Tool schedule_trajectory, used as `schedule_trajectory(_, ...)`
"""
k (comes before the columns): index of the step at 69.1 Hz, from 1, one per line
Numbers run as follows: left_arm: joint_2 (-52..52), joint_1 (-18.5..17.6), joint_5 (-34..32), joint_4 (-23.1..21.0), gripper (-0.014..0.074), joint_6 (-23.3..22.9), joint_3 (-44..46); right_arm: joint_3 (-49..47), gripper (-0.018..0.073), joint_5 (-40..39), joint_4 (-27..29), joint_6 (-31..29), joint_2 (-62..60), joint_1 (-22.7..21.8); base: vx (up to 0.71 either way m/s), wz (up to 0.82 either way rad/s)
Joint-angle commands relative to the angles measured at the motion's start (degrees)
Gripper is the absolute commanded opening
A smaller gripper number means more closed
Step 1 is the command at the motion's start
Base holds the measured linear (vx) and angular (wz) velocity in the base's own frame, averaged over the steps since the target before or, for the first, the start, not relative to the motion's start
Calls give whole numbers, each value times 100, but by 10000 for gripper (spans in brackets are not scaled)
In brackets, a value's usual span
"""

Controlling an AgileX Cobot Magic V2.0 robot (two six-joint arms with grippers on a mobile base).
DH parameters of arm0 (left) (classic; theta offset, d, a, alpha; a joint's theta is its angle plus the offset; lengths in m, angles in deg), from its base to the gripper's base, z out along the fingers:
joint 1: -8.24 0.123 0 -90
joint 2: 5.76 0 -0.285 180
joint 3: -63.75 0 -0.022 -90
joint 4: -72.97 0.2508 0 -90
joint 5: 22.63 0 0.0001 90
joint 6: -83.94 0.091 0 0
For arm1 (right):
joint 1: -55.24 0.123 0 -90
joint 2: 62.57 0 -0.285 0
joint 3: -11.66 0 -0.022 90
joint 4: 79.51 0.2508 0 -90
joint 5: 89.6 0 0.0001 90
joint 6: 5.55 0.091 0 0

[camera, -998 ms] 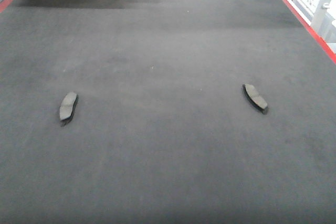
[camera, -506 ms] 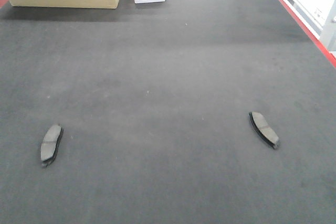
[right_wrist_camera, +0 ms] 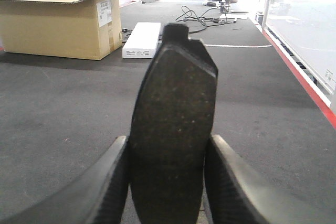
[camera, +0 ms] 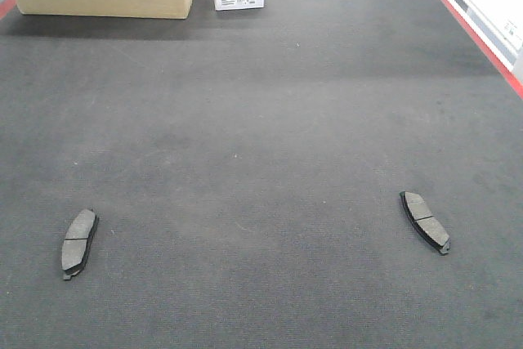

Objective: Move and align brake pads A on conveyor

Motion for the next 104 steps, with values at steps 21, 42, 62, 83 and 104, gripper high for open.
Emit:
schedule_trajectory(21, 88, -14, -519, 95, -6, -27, 165, -162, -2, -551, 17, -30, 61, -31, 0, 0)
schedule_trajectory(42, 88, -14, -519, 1416, -6, 300, 165, -162, -2, -551, 17, -30, 61, -31, 0, 0)
schedule_trajectory(62, 88, -14, -519, 1438, -6, 263, 165, -162, -2, -551, 17, -30, 61, -31, 0, 0)
schedule_trajectory(83, 88, -14, -1160, 1397, -6, 208, 165, -162, -2, -551, 17, -30, 61, -31, 0, 0)
schedule_trajectory(104, 1130, -14, -1213, 1152, -6, -109, 608, -162, -2, -551, 17, -30, 61, -31, 0, 0)
